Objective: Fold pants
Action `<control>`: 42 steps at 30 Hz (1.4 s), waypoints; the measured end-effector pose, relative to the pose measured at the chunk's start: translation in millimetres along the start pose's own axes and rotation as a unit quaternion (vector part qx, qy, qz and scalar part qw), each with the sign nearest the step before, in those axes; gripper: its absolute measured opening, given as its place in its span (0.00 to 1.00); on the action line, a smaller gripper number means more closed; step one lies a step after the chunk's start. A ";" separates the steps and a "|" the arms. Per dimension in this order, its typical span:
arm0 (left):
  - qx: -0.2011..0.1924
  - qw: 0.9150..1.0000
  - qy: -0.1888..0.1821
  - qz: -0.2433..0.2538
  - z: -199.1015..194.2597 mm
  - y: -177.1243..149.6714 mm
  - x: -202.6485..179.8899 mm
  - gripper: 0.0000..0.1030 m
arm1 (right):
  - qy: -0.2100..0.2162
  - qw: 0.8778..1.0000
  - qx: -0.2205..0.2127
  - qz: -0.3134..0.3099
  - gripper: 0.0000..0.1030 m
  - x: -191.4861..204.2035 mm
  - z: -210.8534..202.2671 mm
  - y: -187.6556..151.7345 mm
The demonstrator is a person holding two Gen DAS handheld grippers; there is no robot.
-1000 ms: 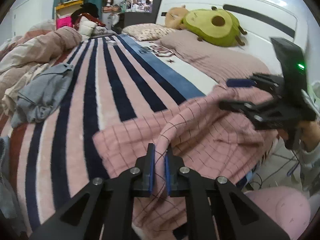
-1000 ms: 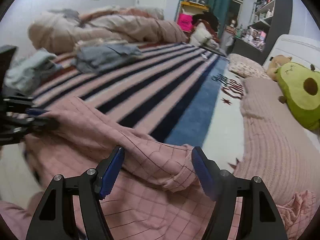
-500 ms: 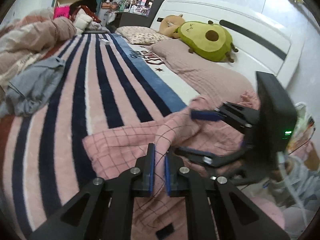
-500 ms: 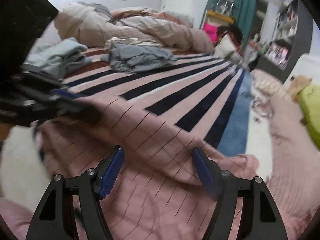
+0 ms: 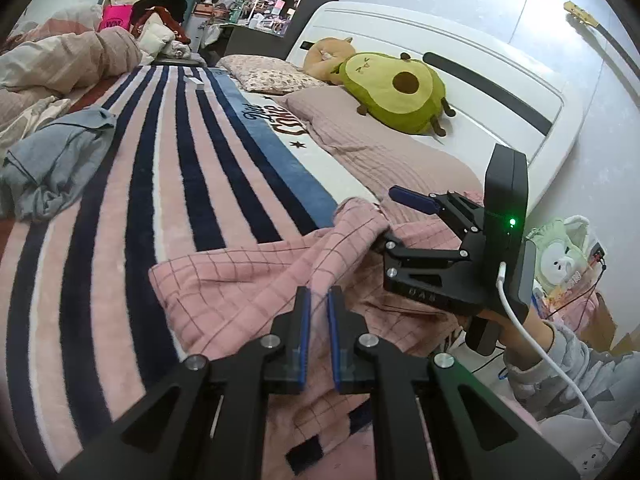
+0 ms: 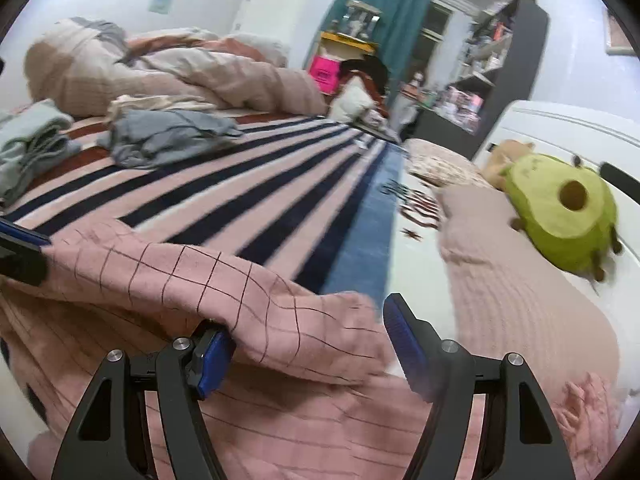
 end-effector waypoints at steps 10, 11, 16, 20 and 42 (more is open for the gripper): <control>0.015 0.999 0.030 0.021 4.9 -11.4 -3.8 0.06 | 0.010 1.000 0.015 -0.001 0.06 -16.5 -26.6 -11.3; 0.019 0.999 0.034 0.023 7.3 -13.4 -4.3 0.06 | 0.013 1.000 0.016 -0.003 0.06 -15.6 -26.7 -11.3; 0.031 0.996 0.058 0.052 9.4 -20.8 -8.5 0.06 | 0.023 0.999 -0.007 -0.038 0.04 -8.3 -45.9 0.9; 0.035 0.996 0.043 0.073 7.0 -23.8 -15.5 0.43 | 0.032 0.995 0.003 -0.094 0.04 3.1 -62.0 15.4; 0.032 0.988 0.133 0.069 5.6 -44.8 13.4 0.11 | 0.121 0.986 0.110 -0.017 0.56 -15.4 -77.3 -46.5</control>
Point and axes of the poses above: each gripper's, at about its wrist camera, not at the fingertips, and z roughly the way its jaws point, x to its left, y to its top, the point moved 4 cm from there along z, roughly the way its jaws point, and after that the axes turned 13 degrees about y, right-handed, at the moved point
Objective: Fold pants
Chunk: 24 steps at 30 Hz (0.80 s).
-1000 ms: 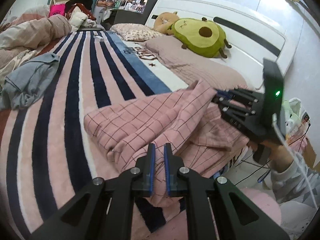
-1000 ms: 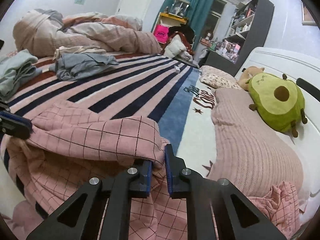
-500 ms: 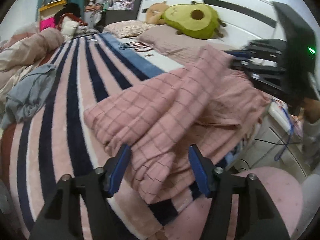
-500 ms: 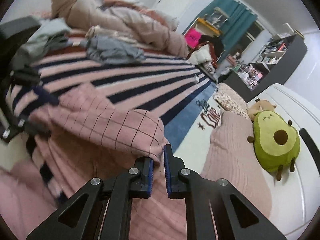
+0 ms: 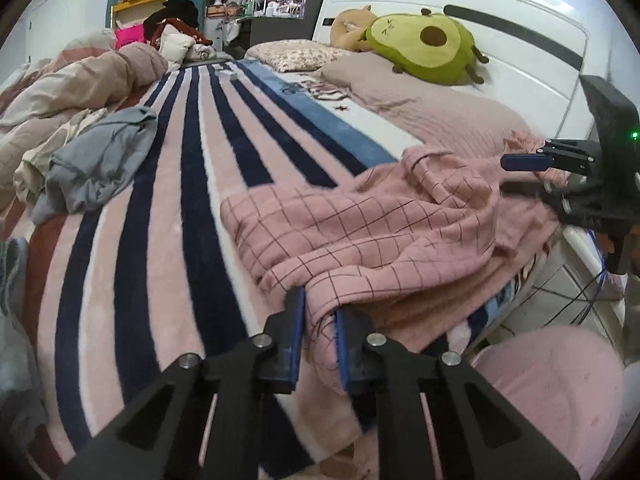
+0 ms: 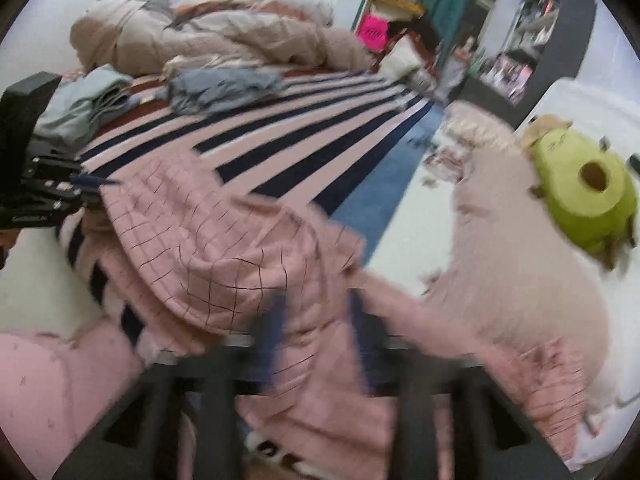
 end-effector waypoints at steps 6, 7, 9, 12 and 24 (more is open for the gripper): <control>0.019 1.000 0.001 -0.004 4.6 -12.5 7.0 0.14 | 0.061 0.995 -0.026 0.079 0.56 -12.3 17.2 -8.2; 0.020 1.000 0.001 -0.003 3.8 -13.2 6.7 0.14 | 0.075 0.992 -0.037 0.090 0.56 -16.5 16.2 -6.2; 0.017 1.000 -0.009 -0.003 -2.6 -11.0 8.6 0.16 | 0.102 0.987 -0.055 0.110 0.57 -26.7 13.3 -0.6; 0.003 0.999 -0.028 -0.015 -16.2 -0.9 17.3 0.29 | 0.141 0.978 -0.073 0.134 0.60 -39.3 13.1 12.4; -0.022 0.999 -0.034 0.021 8.7 62.5 5.3 0.49 | 0.144 0.976 -0.046 0.159 0.02 -47.0 39.6 4.5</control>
Point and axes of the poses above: each gripper's, at about its wrist camera, not at the fingertips, and z roughly the way its jaws point, x to its left, y to its top, the point moved 4 cm from there along z, roughly the way its jaws point, and after that the axes turned 13 degrees about y, right-handed, at the moved point
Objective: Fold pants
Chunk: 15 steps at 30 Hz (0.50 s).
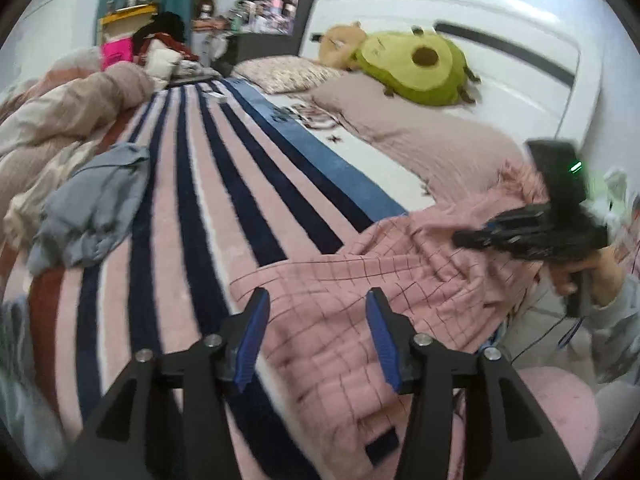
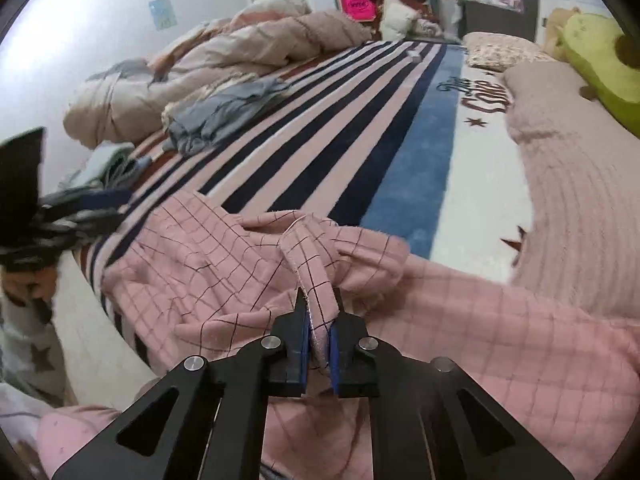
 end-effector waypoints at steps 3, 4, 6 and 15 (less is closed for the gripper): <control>0.016 1.000 0.001 0.025 32.6 7.8 -10.4 0.51 | -0.033 0.999 -0.024 0.026 0.02 -4.9 -25.6 -9.4; 0.021 0.999 0.005 0.029 39.2 7.8 -12.3 0.51 | -0.041 0.998 -0.028 0.037 0.02 -7.7 -34.2 -14.3; 0.032 0.998 0.015 0.044 59.7 9.8 -17.2 0.51 | -0.053 0.997 -0.023 0.056 0.02 -13.6 -43.2 -23.5; 0.042 0.998 0.040 0.028 53.7 -15.4 -5.7 0.51 | -0.056 0.994 0.027 0.095 0.31 -22.9 -54.0 -43.2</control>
Point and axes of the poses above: each gripper's, at about its wrist camera, not at the fingertips, and z roughly the way its jaws point, x to its left, y to its top, the point moved 4 cm from there along z, roughly the way its jaws point, and after that the axes turned 13 degrees about y, right-handed, at the moved point
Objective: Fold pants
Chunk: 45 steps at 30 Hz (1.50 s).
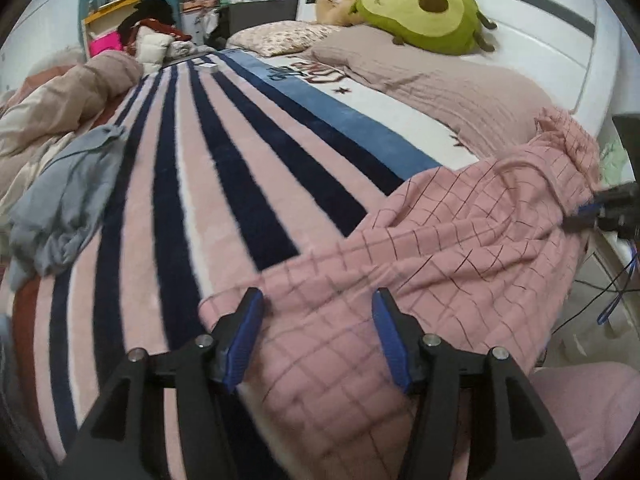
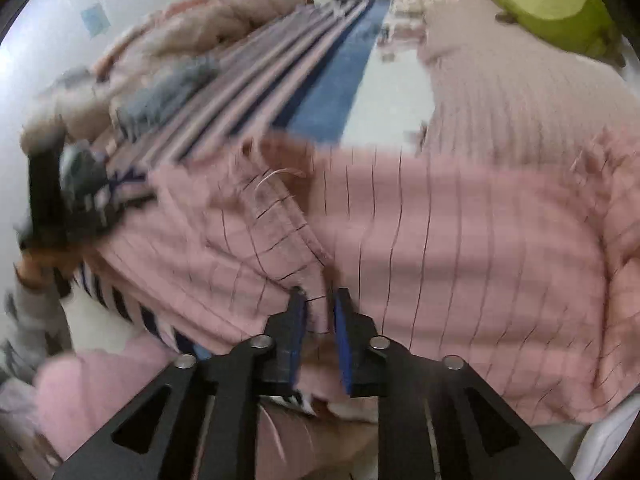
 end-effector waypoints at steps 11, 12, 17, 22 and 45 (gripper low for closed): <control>-0.009 0.998 -0.016 -0.060 -22.0 -23.7 17.5 0.55 | 0.025 0.983 0.030 -0.179 0.48 70.9 67.9 100.6; -0.008 0.998 -0.019 -0.063 -21.3 -26.1 17.7 0.55 | 0.027 0.981 0.050 -0.186 0.48 72.4 79.6 98.6; -0.008 0.997 -0.031 -0.071 -22.6 -33.9 20.2 0.55 | 0.004 0.961 0.143 -0.237 0.48 68.6 115.7 73.0; -0.010 0.997 -0.032 -0.069 -20.9 -33.0 19.5 0.55 | 0.007 0.957 0.158 -0.241 0.48 62.8 101.7 55.2; 0.000 0.997 -0.005 -0.079 -17.8 -45.3 24.3 0.59 | -0.090 0.955 0.052 -0.277 0.05 74.3 88.0 86.1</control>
Point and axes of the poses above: each gripper's, at about its wrist camera, not at the fingertips, and z roughly the way its jaws point, x to its left, y to its top, the point moved 4 cm from there along z, roughly the way its jaws point, and after that the axes turned 13 degrees about y, right-handed, at the moved point
